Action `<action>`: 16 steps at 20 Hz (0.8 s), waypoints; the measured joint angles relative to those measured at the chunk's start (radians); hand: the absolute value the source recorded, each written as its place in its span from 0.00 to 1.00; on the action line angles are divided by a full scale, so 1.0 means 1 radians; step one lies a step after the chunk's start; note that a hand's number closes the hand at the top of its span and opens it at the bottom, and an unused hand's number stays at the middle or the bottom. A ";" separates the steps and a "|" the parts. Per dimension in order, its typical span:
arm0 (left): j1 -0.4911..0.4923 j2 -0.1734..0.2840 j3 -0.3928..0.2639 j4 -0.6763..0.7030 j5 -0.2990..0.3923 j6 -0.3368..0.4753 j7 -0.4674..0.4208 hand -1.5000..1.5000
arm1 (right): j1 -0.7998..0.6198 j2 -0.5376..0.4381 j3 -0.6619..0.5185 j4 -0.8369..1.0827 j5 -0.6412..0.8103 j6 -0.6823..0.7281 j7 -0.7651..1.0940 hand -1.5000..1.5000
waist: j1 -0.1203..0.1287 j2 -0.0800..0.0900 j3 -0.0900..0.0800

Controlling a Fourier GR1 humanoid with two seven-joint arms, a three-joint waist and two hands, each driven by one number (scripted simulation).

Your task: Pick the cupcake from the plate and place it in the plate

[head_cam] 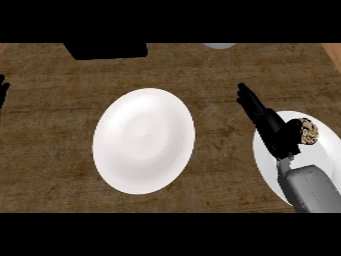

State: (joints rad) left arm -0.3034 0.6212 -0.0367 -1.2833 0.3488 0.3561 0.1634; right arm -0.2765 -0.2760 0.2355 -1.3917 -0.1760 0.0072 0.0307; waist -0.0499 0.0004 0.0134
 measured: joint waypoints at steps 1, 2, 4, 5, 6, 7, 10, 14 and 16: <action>0.003 -0.015 -0.014 -0.013 -0.011 0.001 -0.007 0.50 | 0.009 -0.013 -0.011 -0.001 -0.016 0.029 -0.010 1.00 | 0.010 0.000 -0.003; 0.009 -0.022 -0.024 -0.027 -0.015 -0.009 -0.015 0.50 | 0.009 -0.026 -0.012 0.003 -0.030 0.069 -0.021 1.00 | 0.019 0.000 -0.005; 0.040 -0.046 -0.049 -0.042 -0.017 -0.043 -0.061 0.50 | 0.008 -0.059 -0.006 -0.013 -0.076 0.174 -0.034 1.00 | 0.032 0.000 -0.008; 0.056 -0.064 -0.068 -0.050 -0.020 -0.058 -0.086 0.50 | 0.005 -0.077 0.003 -0.023 -0.101 0.236 -0.038 1.00 | 0.037 0.000 -0.010; 0.073 -0.081 -0.087 -0.057 -0.025 -0.073 -0.115 0.50 | 0.005 -0.095 0.015 -0.032 -0.123 0.300 -0.048 1.00 | 0.042 0.000 -0.011; 0.080 -0.088 -0.099 -0.056 -0.025 -0.083 -0.117 0.50 | -0.031 -0.144 0.014 -0.059 -0.064 0.303 -0.070 1.00 | 0.038 -0.013 -0.016; 0.131 -0.127 -0.135 -0.068 -0.027 -0.114 -0.172 0.50 | 0.003 -0.199 -0.042 -0.078 0.004 0.284 -0.247 0.00 | 0.033 -0.011 -0.015; 0.197 -0.167 -0.167 -0.068 -0.038 -0.151 -0.258 0.50 | 0.122 -0.225 -0.093 -0.019 0.032 0.331 -0.536 0.00 | 0.039 -0.003 -0.013; 0.196 -0.169 -0.160 -0.053 -0.036 -0.176 -0.281 0.50 | 0.160 -0.250 -0.117 0.027 0.060 0.360 -0.681 0.00 | 0.041 -0.001 -0.012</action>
State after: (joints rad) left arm -0.1071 0.4525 -0.1965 -1.3362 0.3131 0.1804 -0.1177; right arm -0.1166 -0.5256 0.1181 -1.3652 -0.1160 0.3672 -0.6508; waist -0.0085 -0.0002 0.0011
